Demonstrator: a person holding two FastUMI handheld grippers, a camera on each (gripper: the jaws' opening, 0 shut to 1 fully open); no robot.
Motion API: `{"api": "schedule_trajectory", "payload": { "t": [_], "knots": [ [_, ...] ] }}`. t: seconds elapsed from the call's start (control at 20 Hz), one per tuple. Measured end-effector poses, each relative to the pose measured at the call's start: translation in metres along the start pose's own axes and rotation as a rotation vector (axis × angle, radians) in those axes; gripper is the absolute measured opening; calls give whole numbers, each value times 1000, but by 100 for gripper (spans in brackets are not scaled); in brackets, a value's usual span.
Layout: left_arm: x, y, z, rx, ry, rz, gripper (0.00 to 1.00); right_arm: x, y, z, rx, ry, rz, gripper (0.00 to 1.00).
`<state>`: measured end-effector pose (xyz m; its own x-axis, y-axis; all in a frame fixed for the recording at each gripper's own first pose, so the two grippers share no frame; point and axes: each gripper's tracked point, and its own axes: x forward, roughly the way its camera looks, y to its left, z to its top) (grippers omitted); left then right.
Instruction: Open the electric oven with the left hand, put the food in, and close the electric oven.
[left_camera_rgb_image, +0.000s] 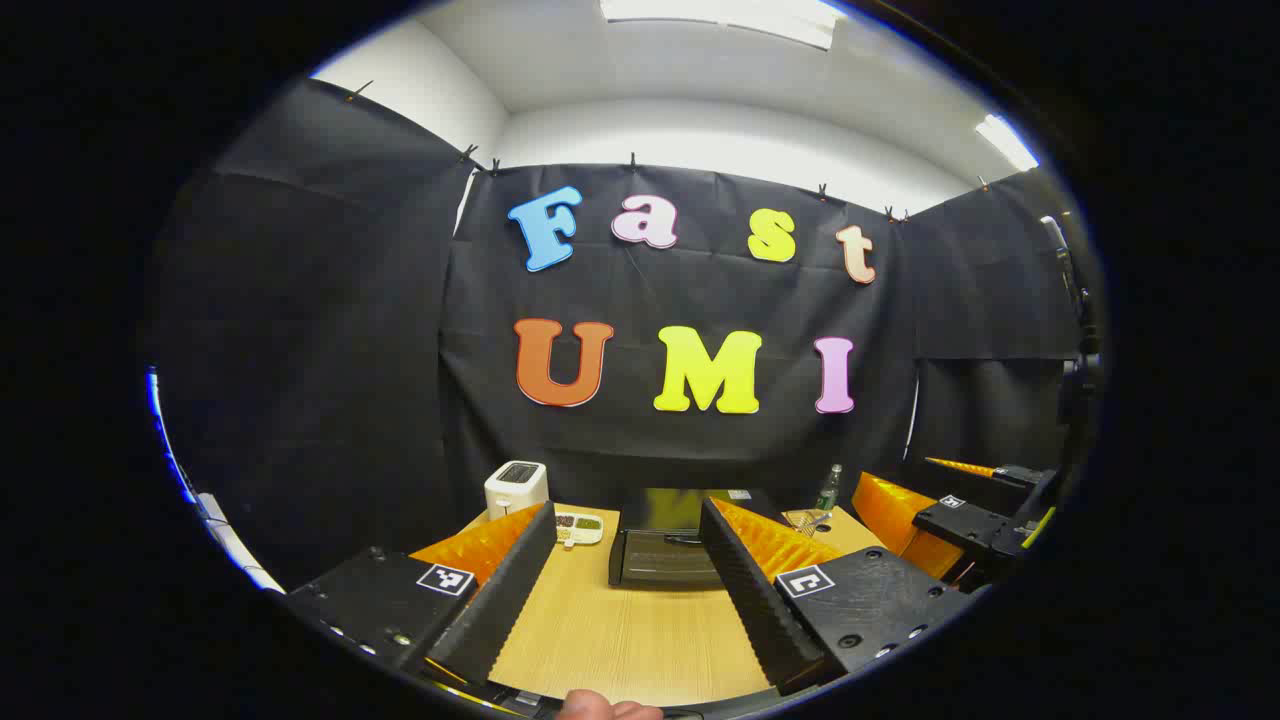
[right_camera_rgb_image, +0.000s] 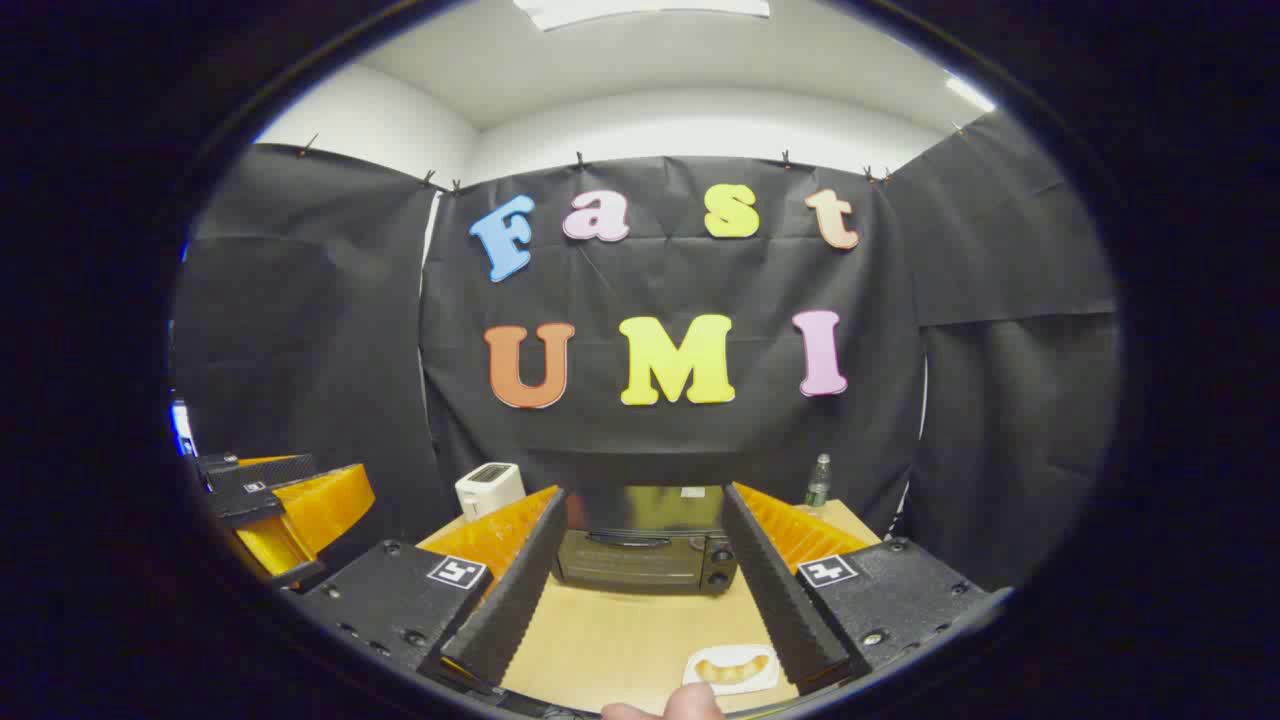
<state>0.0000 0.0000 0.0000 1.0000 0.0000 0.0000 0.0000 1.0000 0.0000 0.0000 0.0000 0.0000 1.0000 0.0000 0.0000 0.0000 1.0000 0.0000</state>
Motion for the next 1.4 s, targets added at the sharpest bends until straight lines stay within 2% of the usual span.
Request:
{"api": "schedule_trajectory", "payload": {
  "t": [0.05,0.1,0.4,1.05,1.4],
  "knots": [
    [2,1,-1,2,5,-3,83,0,0,-1,-6,1,-6,97],
    [3,1,-3,5,12,-7,94,-1,-1,-1,-12,0,-12,96],
    [6,-1,-7,9,23,-41,94,-5,-5,-4,-22,8,-48,97],
    [7,7,-11,6,36,-48,94,-7,0,-7,-16,9,-71,98],
    [9,-8,-17,4,46,-77,94,-12,-20,-9,-31,7,-105,98]
  ]
}}
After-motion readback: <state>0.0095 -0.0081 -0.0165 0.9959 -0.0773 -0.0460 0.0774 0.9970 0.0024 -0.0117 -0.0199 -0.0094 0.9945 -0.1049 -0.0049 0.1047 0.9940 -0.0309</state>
